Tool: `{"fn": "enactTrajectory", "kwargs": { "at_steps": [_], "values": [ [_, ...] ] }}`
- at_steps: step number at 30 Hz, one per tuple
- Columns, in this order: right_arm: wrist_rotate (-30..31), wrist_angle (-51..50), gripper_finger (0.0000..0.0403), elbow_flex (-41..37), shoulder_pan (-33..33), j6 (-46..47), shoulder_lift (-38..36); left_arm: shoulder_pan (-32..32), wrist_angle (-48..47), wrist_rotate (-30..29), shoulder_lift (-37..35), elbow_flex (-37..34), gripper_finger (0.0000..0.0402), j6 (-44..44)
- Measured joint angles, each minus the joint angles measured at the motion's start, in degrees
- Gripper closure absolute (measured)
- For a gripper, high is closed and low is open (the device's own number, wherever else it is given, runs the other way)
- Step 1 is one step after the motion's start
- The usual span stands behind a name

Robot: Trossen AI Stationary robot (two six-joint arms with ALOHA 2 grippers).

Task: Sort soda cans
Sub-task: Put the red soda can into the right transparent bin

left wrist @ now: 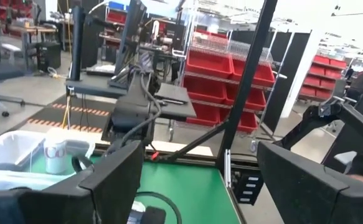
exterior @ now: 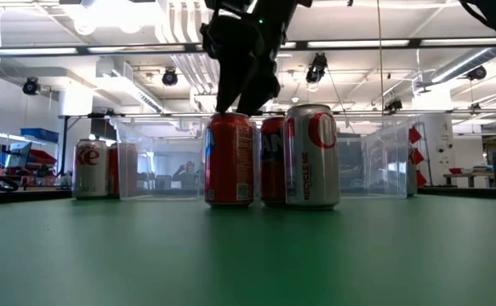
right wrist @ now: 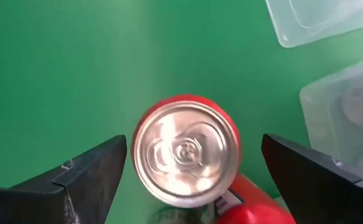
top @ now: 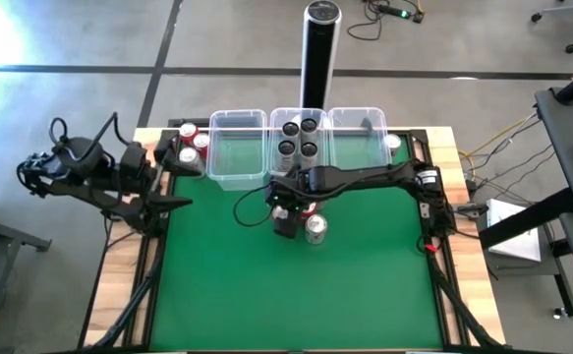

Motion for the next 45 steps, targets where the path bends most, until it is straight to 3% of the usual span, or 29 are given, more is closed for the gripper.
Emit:
{"fn": "enactTrajectory", "kwargs": {
  "at_steps": [9,19,26,29,35,40,45],
  "values": [
    [-1.1,8.0,0.0040,-5.6,0.0,-1.1,0.0,0.0,0.6,-1.6,-1.0,-0.3,0.0102,2.3],
    [-1.0,10.1,0.0102,-7.9,0.0,-2.0,-0.1,0.0,0.5,-5.3,-1.8,-0.3,0.0102,4.1],
    [-1.1,9.0,0.0047,-8.2,0.0,-0.8,0.0,0.0,0.3,-5.7,-1.8,-0.3,0.0102,5.5],
    [-1.1,9.0,0.0045,-8.3,0.0,-0.4,0.1,0.0,0.4,-6.1,-1.8,-0.3,0.0102,5.6],
    [-0.9,9.2,0.0099,-8.2,0.0,1.1,0.1,0.0,0.4,-6.1,-1.8,-0.3,0.0102,5.8],
    [-1.1,7.8,0.0108,-3.4,0.2,2.9,-0.1,0.0,0.4,-6.2,-2.2,-0.3,0.0102,5.8],
    [-0.9,2.1,0.0108,8.4,0.5,2.8,-4.0,0.0,0.4,-6.2,-3.6,-0.3,0.0102,5.8]
  ]
}}
